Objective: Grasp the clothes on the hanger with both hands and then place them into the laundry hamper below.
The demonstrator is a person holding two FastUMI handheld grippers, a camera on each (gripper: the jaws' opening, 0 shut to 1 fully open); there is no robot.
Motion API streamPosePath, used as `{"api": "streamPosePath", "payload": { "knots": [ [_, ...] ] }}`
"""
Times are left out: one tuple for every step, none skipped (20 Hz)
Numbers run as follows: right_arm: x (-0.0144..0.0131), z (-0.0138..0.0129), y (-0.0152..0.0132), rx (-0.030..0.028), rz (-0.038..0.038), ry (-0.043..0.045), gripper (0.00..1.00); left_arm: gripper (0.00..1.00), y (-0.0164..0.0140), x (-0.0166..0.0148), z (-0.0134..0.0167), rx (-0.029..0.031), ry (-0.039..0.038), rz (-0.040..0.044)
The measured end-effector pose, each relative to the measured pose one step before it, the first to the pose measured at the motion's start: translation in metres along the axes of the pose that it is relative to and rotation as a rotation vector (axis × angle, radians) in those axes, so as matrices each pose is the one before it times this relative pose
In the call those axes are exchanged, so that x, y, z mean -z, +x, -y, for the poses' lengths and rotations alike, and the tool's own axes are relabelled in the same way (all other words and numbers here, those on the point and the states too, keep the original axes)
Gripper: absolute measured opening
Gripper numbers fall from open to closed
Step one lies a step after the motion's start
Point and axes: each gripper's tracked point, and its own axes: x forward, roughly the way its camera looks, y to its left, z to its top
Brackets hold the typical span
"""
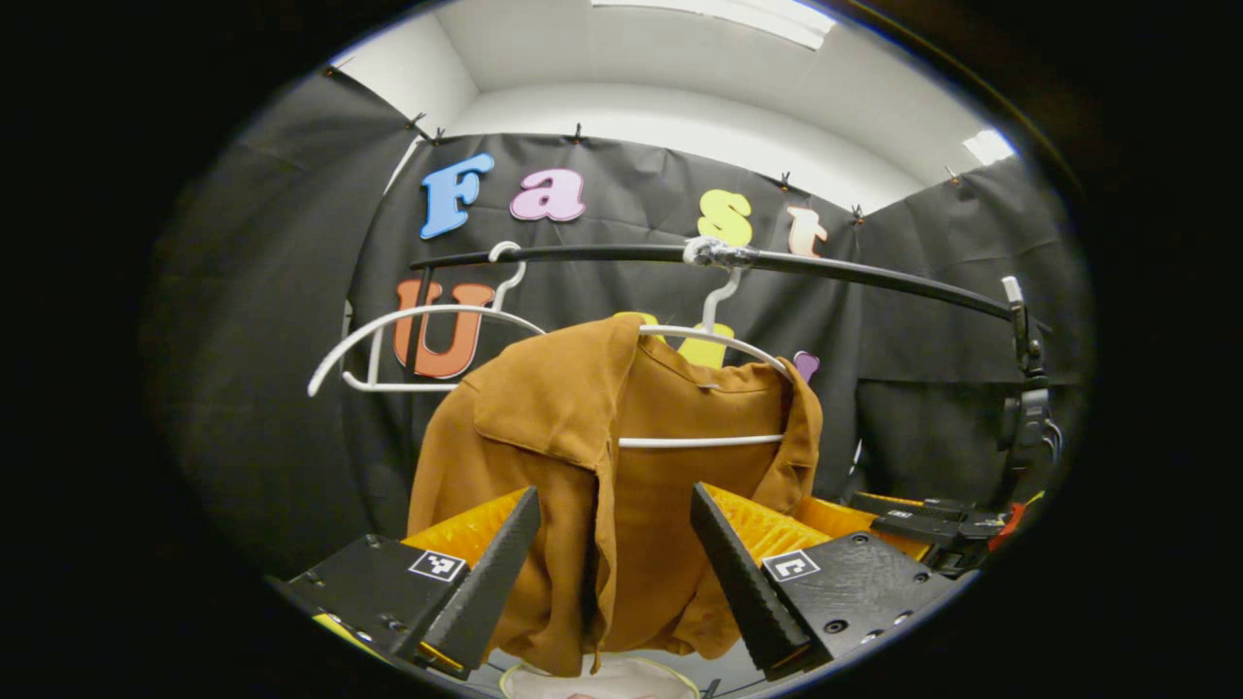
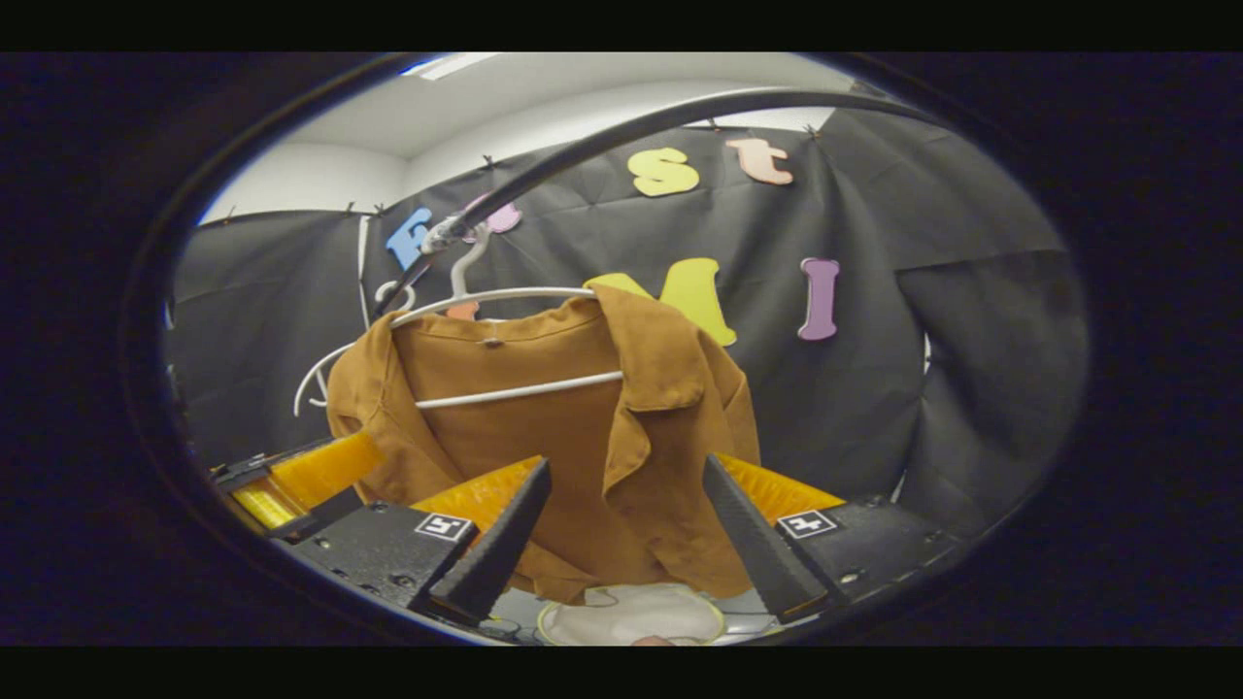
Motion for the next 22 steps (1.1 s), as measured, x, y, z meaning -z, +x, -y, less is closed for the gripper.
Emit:
{"api": "streamPosePath", "payload": {
  "knots": [
    [0.00109, -0.00034, 0.00585, 0.00988, -0.00607, 0.01446, 0.95, 1.00, 0.00555, 0.00311, -0.00272, 0.00522, 0.00060, -0.00881],
    [0.00293, 0.00191, 0.00557, 0.00742, -0.00959, 0.01403, 0.93, 1.00, 0.00603, 0.00488, -0.00339, 0.00253, -0.00321, -0.01933],
    [0.00078, 0.00125, 0.00520, 0.00920, -0.00526, 0.01832, 0.93, 1.00, 0.00495, 0.00301, -0.00184, 0.00944, -0.01342, -0.01123],
    [0.00050, 0.00197, 0.00466, 0.00846, -0.00336, 0.02007, 0.93, 0.94, 0.00440, 0.00325, -0.00319, 0.00146, -0.01876, -0.01593],
    [0.00018, -0.00074, 0.00511, -0.00115, -0.00289, 0.02088, 0.93, 0.94, 0.00493, 0.00174, -0.00180, 0.00362, -0.02559, -0.01248],
    [0.00075, -0.00097, 0.00396, -0.00388, -0.00520, 0.02081, 0.93, 1.00, 0.00398, 0.00021, -0.00300, -0.00440, -0.02059, -0.00131],
    [-0.00073, -0.00107, 0.00621, -0.00913, -0.00313, 0.02039, 0.93, 1.00, 0.00385, -0.00172, -0.00153, -0.01077, -0.01037, 0.00140],
    [-0.00045, 0.00037, 0.00603, -0.00937, -0.00803, 0.02122, 0.96, 1.00, 0.00367, -0.00132, -0.00291, -0.01221, -0.00617, 0.00182],
    [0.00003, -0.00028, 0.00772, -0.01589, -0.01435, 0.01857, 0.96, 1.00, 0.00430, -0.00111, -0.00082, -0.00965, -0.00975, 0.00541],
    [-0.00049, 0.00206, 0.00604, -0.00798, -0.01285, 0.01536, 0.96, 1.00, 0.00438, -0.00036, 0.00067, -0.00974, -0.01202, 0.00458],
    [-0.00156, 0.00151, 0.00514, -0.01373, -0.00991, 0.01422, 0.92, 1.00, 0.00411, 0.00065, -0.00021, -0.01656, -0.01088, 0.00016],
    [-0.00341, -0.00004, 0.00400, -0.01534, -0.00656, 0.01226, 0.96, 1.00, 0.00222, 0.00049, -0.00020, -0.01766, -0.00916, 0.00120],
    [-0.00365, -0.00006, 0.00575, -0.01999, -0.00366, 0.00956, 0.96, 1.00, 0.00380, -0.00031, -0.00197, -0.02092, -0.00195, 0.00652],
    [-0.00190, -0.00020, 0.00721, -0.01747, -0.00801, 0.00964, 0.96, 1.00, 0.00397, 0.00015, -0.00184, -0.02093, -0.00231, 0.00424],
    [-0.00305, -0.00210, 0.00560, -0.02151, -0.00934, 0.00340, 0.92, 0.93, 0.00094, 0.00041, -0.00159, -0.02180, -0.00287, 0.00273],
    [-0.00084, -0.00103, 0.00528, -0.01406, -0.00683, 0.00061, 0.95, 0.92, 0.00334, 0.00146, 0.00050, -0.01323, -0.00376, -0.00370],
    [-0.00223, -0.00026, 0.00512, -0.01237, -0.00501, -0.00172, 0.95, 0.93, 0.00300, -0.00022, 0.00202, -0.01156, -0.00052, -0.00281],
    [-0.00106, 0.00181, 0.00474, -0.00119, -0.00384, 0.00369, 0.95, 0.93, 0.00159, -0.00143, -0.00040, -0.01737, 0.00439, 0.00553],
    [-0.00255, -0.00021, 0.00367, -0.00890, -0.00462, 0.00846, 0.93, 0.74, 0.00369, -0.00173, -0.00071, -0.01689, 0.00219, 0.00625],
    [-0.00173, -0.00009, 0.00419, -0.00816, 0.00062, 0.01028, 0.92, 0.83, 0.00186, -0.00037, -0.00150, -0.01788, 0.00620, -0.00436],
    [-0.00192, -0.00215, 0.00392, -0.01405, -0.00546, 0.00494, 0.90, 0.73, 0.00367, 0.00069, -0.00095, -0.01314, -0.00199, -0.00861],
    [0.00045, 0.00218, 0.00235, -0.00244, -0.00320, -0.00288, 0.85, 0.74, 0.00205, -0.00084, -0.00182, -0.01469, -0.00256, 0.00219]
  ]
}}
